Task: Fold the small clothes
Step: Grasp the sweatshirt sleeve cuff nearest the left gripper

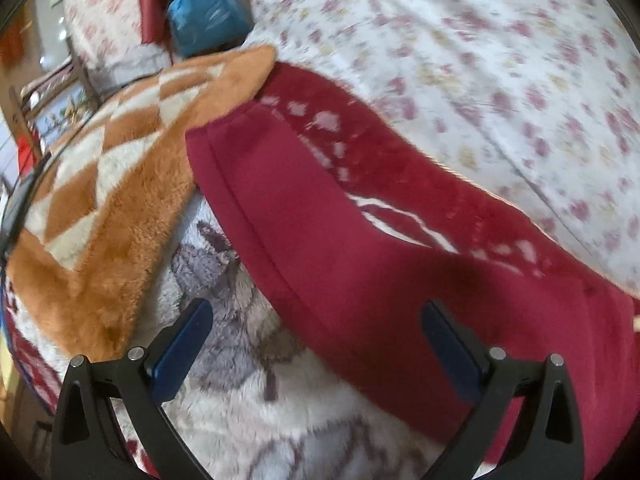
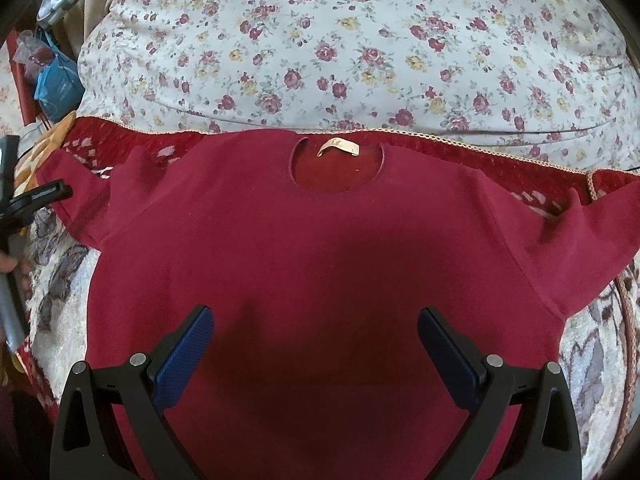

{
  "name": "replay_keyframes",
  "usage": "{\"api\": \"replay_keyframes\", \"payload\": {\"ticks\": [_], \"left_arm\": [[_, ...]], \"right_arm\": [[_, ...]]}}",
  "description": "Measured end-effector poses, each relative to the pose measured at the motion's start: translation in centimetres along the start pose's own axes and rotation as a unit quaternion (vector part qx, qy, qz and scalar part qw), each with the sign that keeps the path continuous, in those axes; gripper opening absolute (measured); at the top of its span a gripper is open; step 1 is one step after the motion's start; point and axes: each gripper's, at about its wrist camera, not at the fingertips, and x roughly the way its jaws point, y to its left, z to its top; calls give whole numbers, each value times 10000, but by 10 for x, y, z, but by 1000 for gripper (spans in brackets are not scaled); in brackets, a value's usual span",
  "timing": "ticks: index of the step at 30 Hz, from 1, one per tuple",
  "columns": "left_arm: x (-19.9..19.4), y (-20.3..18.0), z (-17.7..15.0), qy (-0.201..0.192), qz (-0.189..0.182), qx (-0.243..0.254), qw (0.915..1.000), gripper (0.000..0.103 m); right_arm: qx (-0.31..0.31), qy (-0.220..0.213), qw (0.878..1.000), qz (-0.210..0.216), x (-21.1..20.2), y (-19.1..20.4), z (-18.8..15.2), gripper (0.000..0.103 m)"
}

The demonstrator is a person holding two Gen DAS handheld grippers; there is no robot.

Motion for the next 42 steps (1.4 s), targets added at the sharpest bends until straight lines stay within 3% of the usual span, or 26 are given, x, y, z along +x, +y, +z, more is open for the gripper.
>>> {"api": "replay_keyframes", "payload": {"ticks": [11,21,25,30,33,34,39,42], "left_arm": [[13,0,54,-490,783,159,9956,103],[47,8,81,-402,1428,300,9885,103],[59,13,84,-228,1392,246,9897,83],[58,14,83,-339,1410,236,9891,75],[59,12,82,-374,1310,305,9902,38],[61,12,82,-301,1148,278,9925,17],[55,8,80,-326,927,249,9948,10],[44,6,76,-372,529,178,9977,10]], "right_arm": [[-16,264,9996,93,14,0,-4,103],[-110,309,9995,21,16,1,-5,103],[-126,331,9994,33,16,1,-4,103],[-89,332,9994,53,15,-2,-4,103],[-123,337,9994,15,16,0,-4,103],[-132,339,9993,16,15,1,-5,103],[-138,349,9993,44,14,0,-6,103],[-98,339,9994,65,13,-1,-6,103]]}}
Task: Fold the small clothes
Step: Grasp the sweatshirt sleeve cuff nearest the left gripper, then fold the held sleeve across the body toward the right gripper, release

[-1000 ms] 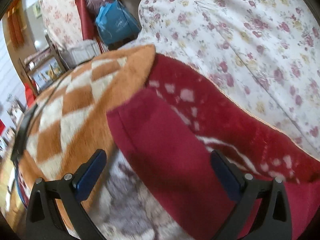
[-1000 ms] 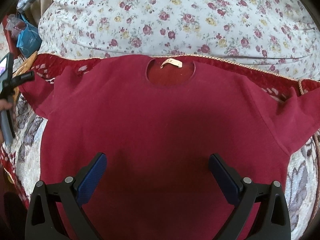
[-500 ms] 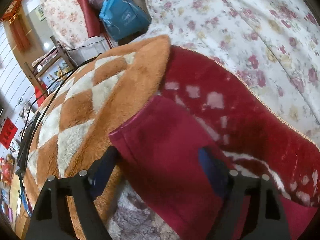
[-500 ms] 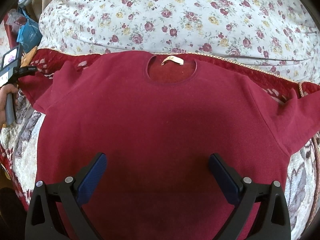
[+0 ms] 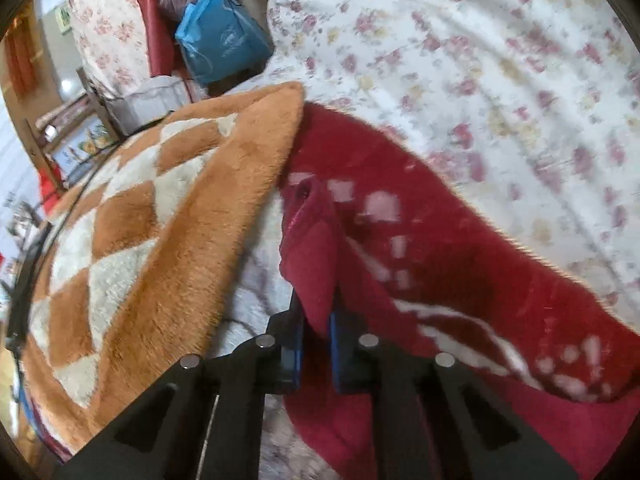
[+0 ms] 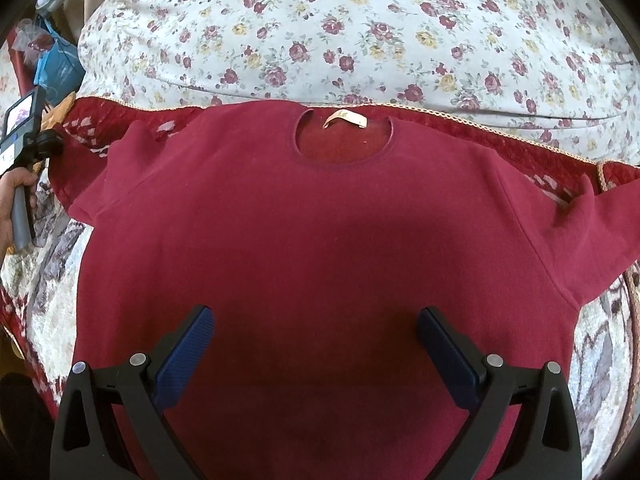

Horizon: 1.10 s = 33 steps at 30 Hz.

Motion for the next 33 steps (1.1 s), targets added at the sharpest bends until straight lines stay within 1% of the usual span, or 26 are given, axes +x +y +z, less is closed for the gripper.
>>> {"api": "replay_keyframes", "payload": {"ticks": [3,6,8,10,12,14,16,17,21,24,28,31,32,33], "left_arm": [[-20,-8,-5,-16,-448,-20,9990,10],[-52,-29,-14,-143,-908,139,9957,9],[-75,-46,-21,-203,-1274,264,9913,9],[-100,-68,-30,-255,-1651,416,9851,9],[-126,-92,-42,-288,-2035,599,9768,9],[-152,-118,-55,-285,-2418,802,9666,9],[-173,-142,-67,-292,-2687,972,9579,9],[-187,-158,-76,-298,-2855,1108,9515,9],[-225,-207,-105,-240,-3311,1507,9312,9],[-246,-236,-125,-161,-3599,1695,9173,9],[-259,-272,-153,72,-3932,1908,8994,9],[-257,-292,-171,255,-4092,2086,8879,10],[-255,-296,-175,328,-4113,2117,8860,15],[-252,-299,-178,446,-4124,2129,8847,23]], "right_arm": [[45,-23,10000,20,-1,0,-1,103],[82,-38,10000,30,-2,0,-2,103],[107,-56,9999,46,-5,-1,-2,103],[144,-107,9998,41,-9,-4,-2,103],[207,-172,9996,14,-13,-9,-2,103],[297,-237,9993,1,-19,-17,-1,103],[371,-304,9988,-44,-25,-25,-1,103],[400,-331,9986,-71,-27,-29,0,103],[571,-464,9971,-215,-38,-52,-1,103],[778,-541,9948,-362,-44,-77,-2,103],[1082,-619,9909,-514,-51,-111,-7,103],[1283,-655,9873,-671,-55,-130,-13,103],[1361,-661,9861,-691,-56,-137,-15,103],[1410,-662,9855,-679,-56,-142,-16,103]]}}
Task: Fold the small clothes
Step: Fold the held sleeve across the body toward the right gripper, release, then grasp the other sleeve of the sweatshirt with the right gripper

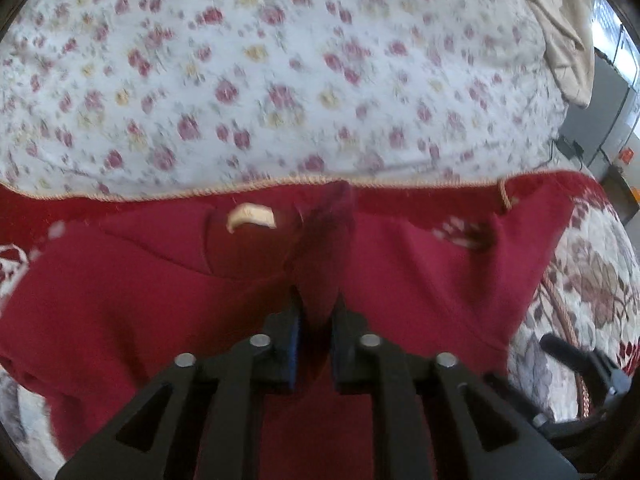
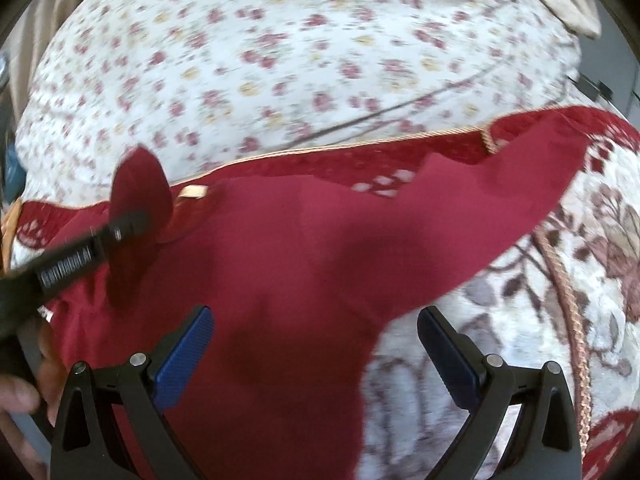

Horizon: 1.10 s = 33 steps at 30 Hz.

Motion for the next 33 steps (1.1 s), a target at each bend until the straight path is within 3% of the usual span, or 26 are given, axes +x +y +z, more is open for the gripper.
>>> {"api": "replay_keyframes", "payload": {"ticks": [2,5,8,11,14,16,20,22,23,24,25,28,33], "left_arm": [[0,1,-4,55,-149,-66,9999,51],[-23,3,-9,-167,-197,98,9996,67],[-54,8,-12,-343,21,503,9981,83],[-87,27,-18,-558,243,723,9955,85],[-108,58,-28,-679,828,734,9915,86],[-115,84,-38,-696,1238,644,9878,86],[-111,130,-59,-440,1800,274,9823,86],[-104,149,-68,-276,2012,78,9791,86],[-100,155,-73,-230,2108,-7,9773,86],[-95,162,-77,-196,2180,-110,9757,86],[-91,166,-77,-182,2207,-183,9750,86],[-83,175,-80,-149,2292,-308,9728,86],[-84,175,-84,-216,2316,-256,9722,86]], "right_arm": [[71,11,10000,32,0,-7,1,103],[195,17,9996,192,0,-10,2,103],[209,25,9984,533,0,-3,5,103],[-53,-6,9976,692,0,14,9,103],[-372,10,9967,726,9,31,15,98],[-542,97,9960,704,20,39,20,86],[-667,386,9949,649,57,48,33,74],[-708,551,9934,708,75,54,35,57],[-779,556,9929,704,80,56,35,54],[-905,417,9925,704,81,61,35,38],[-1017,386,9908,801,82,66,36,8],[-1166,290,9895,803,77,72,39,6],[-1322,-388,9887,592,32,62,51,5]]}}
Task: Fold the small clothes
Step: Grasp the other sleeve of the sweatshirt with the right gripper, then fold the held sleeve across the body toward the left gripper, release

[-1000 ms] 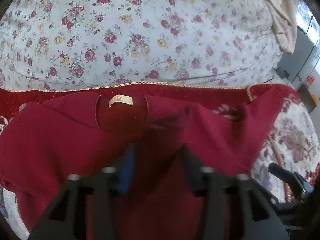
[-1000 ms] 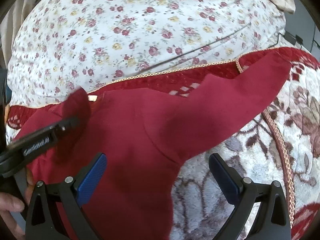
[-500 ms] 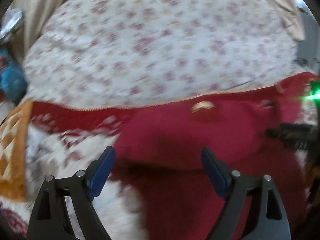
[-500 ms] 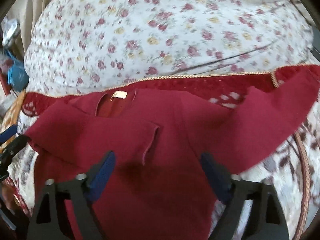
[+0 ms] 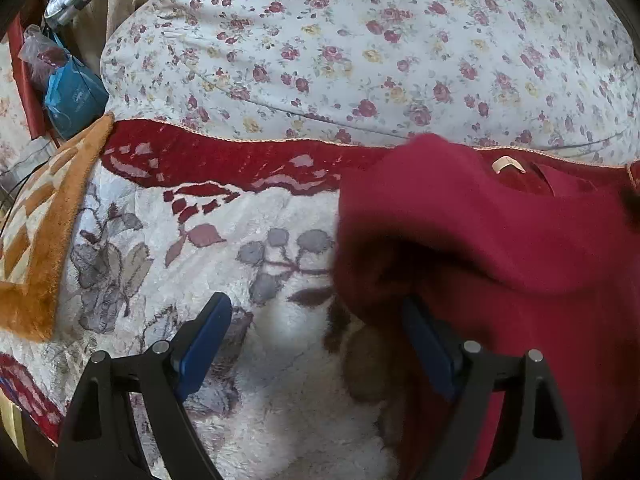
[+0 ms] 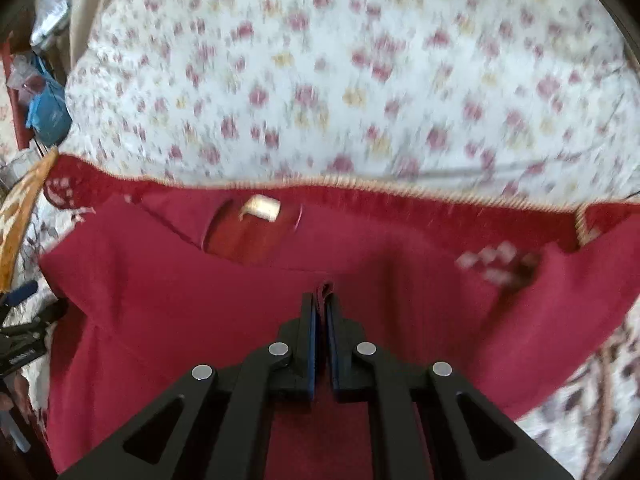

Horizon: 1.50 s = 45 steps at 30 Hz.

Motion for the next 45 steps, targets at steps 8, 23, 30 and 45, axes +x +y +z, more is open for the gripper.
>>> {"api": "replay_keyframes", "payload": {"ticks": [8,23,30,45], "left_arm": [[5,0,-2,187,-180,-39,9997,86],[-14,12,13,-58,-456,-458,9979,86],[20,15,3,359,-315,-208,9986,92],[26,19,11,368,-297,-267,9985,99]], "right_arm": [[609,132,9927,-1034,-3,-63,-2,6],[-652,28,9919,1088,14,111,38,75],[-1500,446,9725,1722,102,198,56,75],[-1802,576,9720,1393,124,222,49,34]]}}
